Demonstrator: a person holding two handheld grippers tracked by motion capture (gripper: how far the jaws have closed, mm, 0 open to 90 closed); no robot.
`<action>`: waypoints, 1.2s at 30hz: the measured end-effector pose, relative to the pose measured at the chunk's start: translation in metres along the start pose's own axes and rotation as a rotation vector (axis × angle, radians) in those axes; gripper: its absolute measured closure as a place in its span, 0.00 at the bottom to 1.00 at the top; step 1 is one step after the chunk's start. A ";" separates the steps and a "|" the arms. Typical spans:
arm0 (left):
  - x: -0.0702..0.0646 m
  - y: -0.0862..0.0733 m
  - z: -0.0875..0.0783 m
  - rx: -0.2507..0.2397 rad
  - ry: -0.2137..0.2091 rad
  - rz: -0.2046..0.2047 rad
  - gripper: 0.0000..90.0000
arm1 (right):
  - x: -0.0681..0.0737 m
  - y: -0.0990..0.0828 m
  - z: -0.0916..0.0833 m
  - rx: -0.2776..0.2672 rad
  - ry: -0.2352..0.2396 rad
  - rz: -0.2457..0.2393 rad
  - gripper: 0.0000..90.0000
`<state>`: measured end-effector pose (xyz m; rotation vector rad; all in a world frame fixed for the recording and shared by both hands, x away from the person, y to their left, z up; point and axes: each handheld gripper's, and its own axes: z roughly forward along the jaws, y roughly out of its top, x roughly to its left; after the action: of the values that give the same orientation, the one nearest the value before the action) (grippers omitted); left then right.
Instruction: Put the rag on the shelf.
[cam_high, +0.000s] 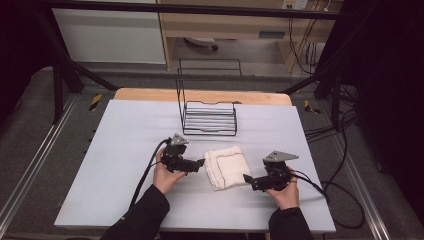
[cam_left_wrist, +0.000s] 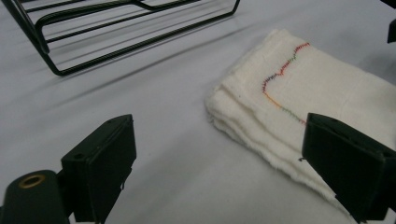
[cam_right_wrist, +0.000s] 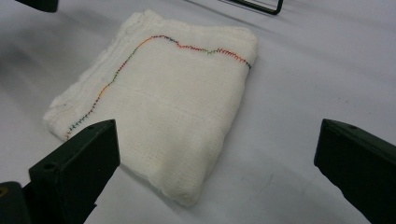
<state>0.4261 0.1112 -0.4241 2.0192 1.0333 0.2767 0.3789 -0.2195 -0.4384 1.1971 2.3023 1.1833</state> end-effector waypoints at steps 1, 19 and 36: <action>-0.001 0.002 0.005 0.007 0.000 -0.013 0.13 | 0.000 0.000 0.000 -0.002 0.000 0.003 0.01; -0.009 0.009 0.052 0.071 0.023 -0.090 0.46 | 0.000 0.000 0.001 -0.001 0.005 0.003 0.01; -0.016 0.010 0.055 0.076 0.007 -0.104 0.66 | -0.002 0.002 0.001 -0.017 0.008 0.011 0.01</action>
<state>0.4499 0.0642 -0.4490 2.0254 1.1650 0.1923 0.3819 -0.2200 -0.4373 1.2029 2.2895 1.2114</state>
